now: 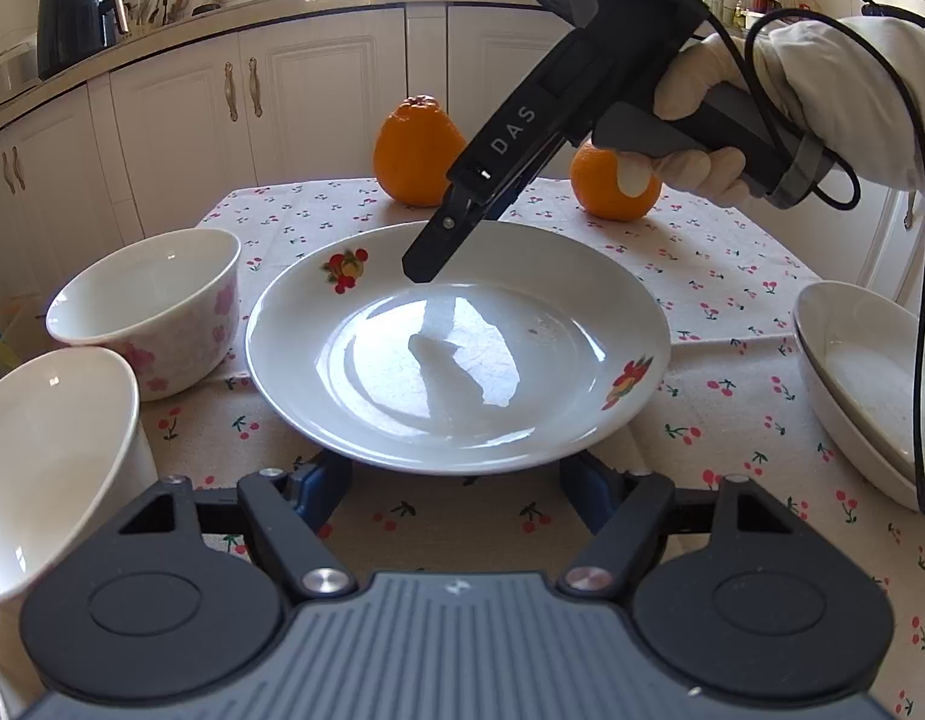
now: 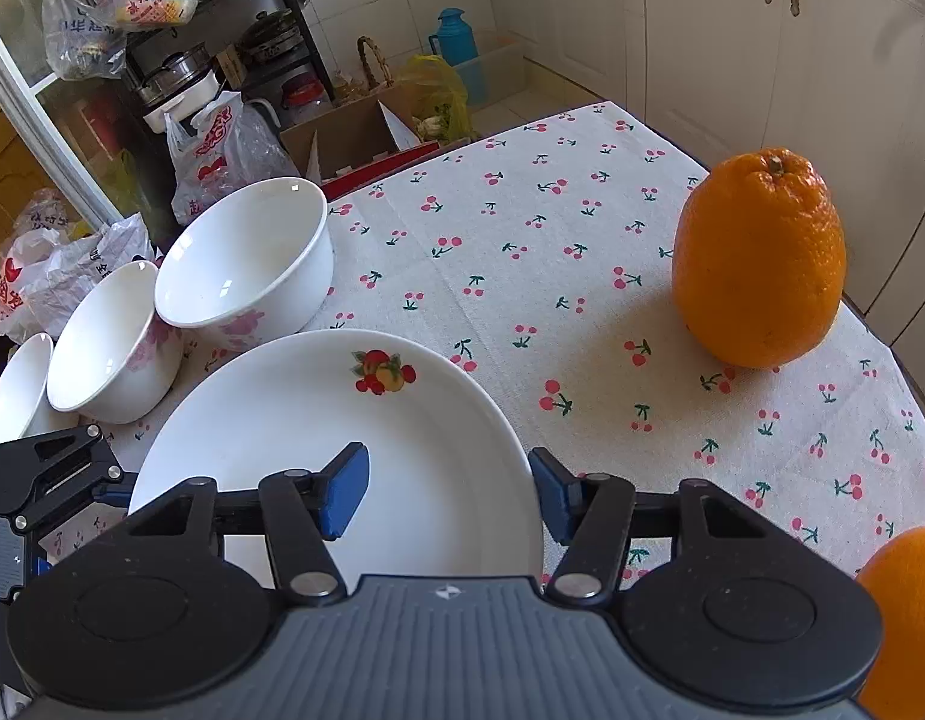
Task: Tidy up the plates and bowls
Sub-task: 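Close the right gripper on the plate rim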
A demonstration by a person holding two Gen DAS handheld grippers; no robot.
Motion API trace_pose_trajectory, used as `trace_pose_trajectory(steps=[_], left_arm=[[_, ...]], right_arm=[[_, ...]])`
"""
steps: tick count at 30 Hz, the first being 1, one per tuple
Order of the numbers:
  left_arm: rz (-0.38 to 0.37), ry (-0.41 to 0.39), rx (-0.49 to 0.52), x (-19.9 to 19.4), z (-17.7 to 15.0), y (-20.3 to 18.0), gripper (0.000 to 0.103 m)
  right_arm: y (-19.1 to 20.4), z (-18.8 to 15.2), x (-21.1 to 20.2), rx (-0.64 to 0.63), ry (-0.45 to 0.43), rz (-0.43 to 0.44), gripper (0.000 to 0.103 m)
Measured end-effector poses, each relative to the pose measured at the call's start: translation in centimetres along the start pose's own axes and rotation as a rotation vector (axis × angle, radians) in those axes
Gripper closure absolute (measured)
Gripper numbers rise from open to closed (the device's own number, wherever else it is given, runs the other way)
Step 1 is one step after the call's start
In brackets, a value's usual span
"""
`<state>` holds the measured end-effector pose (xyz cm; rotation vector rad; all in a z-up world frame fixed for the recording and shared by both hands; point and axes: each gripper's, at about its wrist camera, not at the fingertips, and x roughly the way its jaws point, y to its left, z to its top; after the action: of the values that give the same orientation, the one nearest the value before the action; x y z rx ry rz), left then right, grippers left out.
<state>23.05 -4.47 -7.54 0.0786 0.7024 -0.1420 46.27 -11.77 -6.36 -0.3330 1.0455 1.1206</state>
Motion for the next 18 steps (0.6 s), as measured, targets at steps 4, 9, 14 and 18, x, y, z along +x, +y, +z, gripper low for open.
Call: trace_pose_trajectory(steps=[4,9,14,18], left_arm=[[0.009,0.001,0.007,-0.1,0.1,0.0,0.03],[0.018,0.006,0.04,-0.5,0.0,-0.3,0.034],[0.009,0.012,0.088,-1.3,-0.2,-1.0,0.035],[-0.01,0.003,0.124,-2.4,-0.1,-1.6,0.035]], right_arm=[[-0.1,-0.2,-0.6,0.012,0.003,0.016,0.039],[0.2,-1.1,-2.0,0.033,0.0,0.028,0.04],[1.1,-2.3,-3.6,0.044,-0.015,0.021,0.042],[1.8,-3.5,-4.8,0.062,-0.027,0.005,0.042]])
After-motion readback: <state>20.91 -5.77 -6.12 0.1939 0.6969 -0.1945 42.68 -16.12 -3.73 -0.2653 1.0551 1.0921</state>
